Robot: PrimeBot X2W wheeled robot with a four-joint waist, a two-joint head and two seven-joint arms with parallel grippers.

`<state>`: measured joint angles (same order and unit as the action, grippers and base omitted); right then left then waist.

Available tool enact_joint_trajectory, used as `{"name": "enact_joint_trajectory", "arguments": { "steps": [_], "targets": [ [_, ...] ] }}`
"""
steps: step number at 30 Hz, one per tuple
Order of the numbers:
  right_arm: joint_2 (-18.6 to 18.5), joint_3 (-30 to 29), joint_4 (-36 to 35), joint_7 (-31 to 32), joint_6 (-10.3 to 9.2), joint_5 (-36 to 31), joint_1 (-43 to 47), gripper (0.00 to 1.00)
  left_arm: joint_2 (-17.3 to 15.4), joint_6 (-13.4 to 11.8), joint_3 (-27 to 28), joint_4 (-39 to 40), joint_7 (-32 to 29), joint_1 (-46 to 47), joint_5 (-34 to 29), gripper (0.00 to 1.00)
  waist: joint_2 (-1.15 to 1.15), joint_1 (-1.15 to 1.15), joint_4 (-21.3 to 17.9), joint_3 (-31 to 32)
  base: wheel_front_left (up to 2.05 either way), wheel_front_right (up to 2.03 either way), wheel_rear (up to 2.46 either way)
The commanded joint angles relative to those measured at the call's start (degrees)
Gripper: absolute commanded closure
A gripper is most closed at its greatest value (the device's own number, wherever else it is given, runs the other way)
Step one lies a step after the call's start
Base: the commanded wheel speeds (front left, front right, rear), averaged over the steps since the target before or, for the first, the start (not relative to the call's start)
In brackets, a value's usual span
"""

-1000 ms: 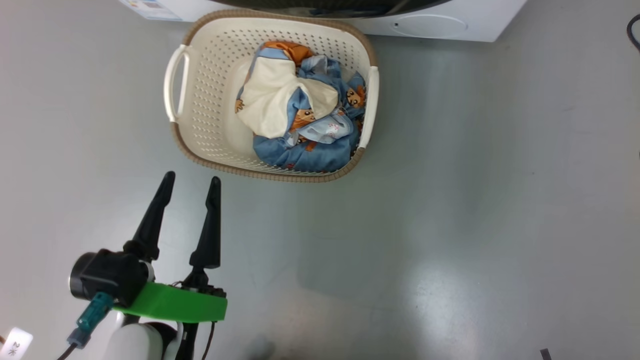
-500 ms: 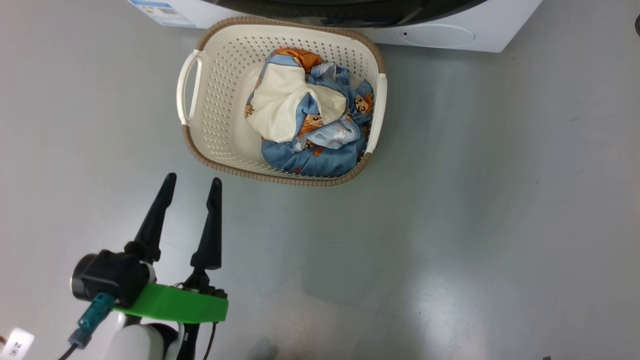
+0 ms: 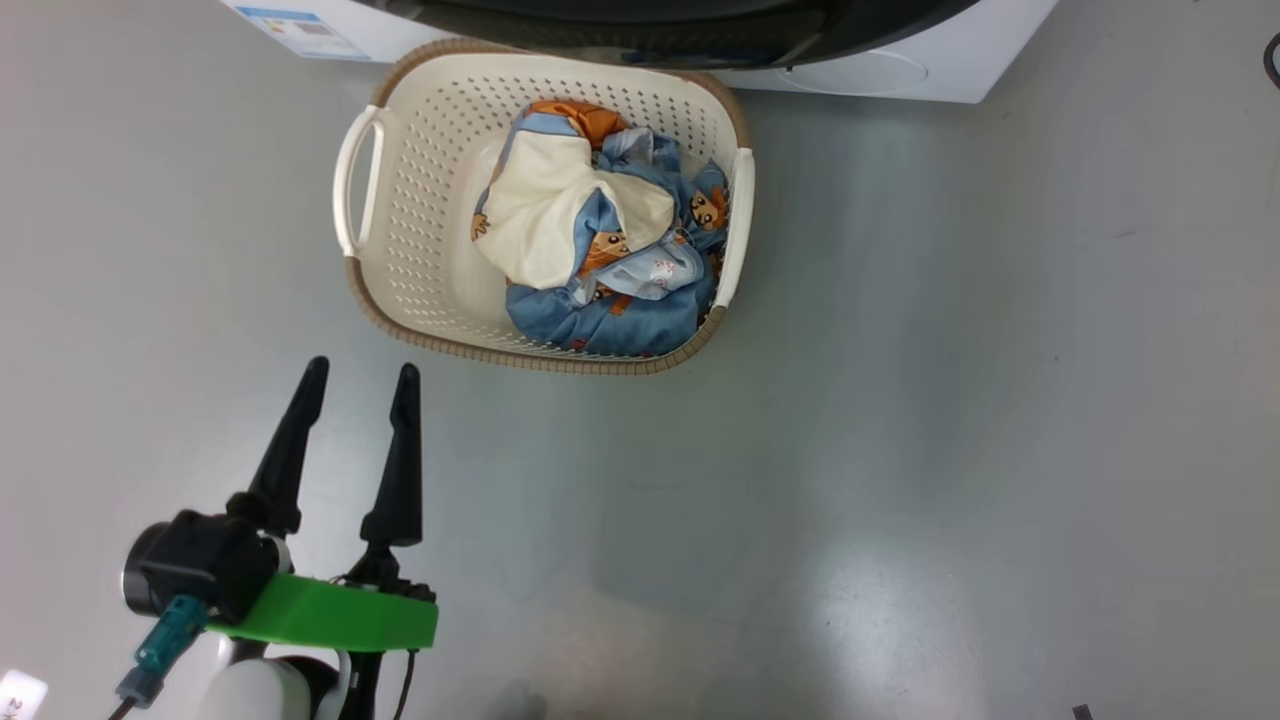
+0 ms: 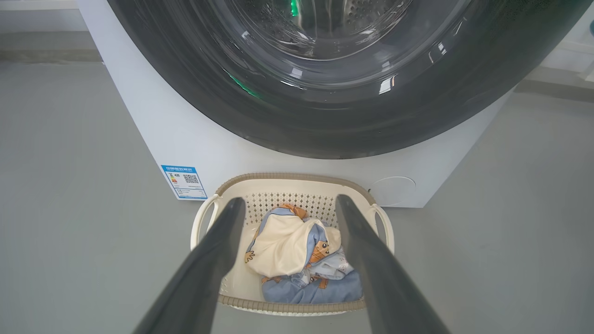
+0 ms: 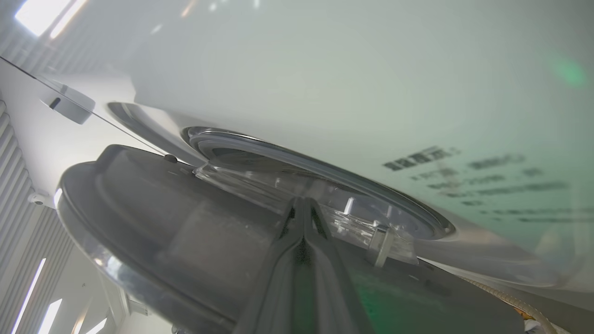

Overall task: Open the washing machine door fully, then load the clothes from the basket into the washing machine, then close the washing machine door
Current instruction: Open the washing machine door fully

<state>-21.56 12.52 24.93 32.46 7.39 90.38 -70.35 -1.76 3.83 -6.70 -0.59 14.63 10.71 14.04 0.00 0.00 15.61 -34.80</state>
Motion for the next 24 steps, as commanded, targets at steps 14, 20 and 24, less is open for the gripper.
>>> {"name": "enact_joint_trajectory", "arguments": {
  "steps": [14, 20, 24],
  "targets": [
    [4.24, 4.63, -5.42, 8.96, 0.10, 1.91, 5.37, 1.00, -1.11, 0.40, 3.37, 0.67, 0.37, -0.65, -0.89, 0.00, 0.00, 0.00, -2.58, 1.20, 0.00, 0.00, 0.00],
    [6.01, 7.56, -9.47, 12.25, 0.10, 1.38, 8.77, 1.00, -1.11, 0.39, 3.72, 0.34, 0.37, -0.57, -0.62, 0.00, 0.00, 0.00, -4.30, 2.84, 0.00, 0.00, 0.00],
    [7.58, 9.74, -13.47, 12.86, 0.10, 0.38, 12.36, 1.00, -1.11, -0.08, 3.92, 0.17, 0.37, -0.34, 0.20, 0.00, 0.00, 0.00, -5.52, 5.30, 0.00, 0.00, 0.00]
  ]
}}
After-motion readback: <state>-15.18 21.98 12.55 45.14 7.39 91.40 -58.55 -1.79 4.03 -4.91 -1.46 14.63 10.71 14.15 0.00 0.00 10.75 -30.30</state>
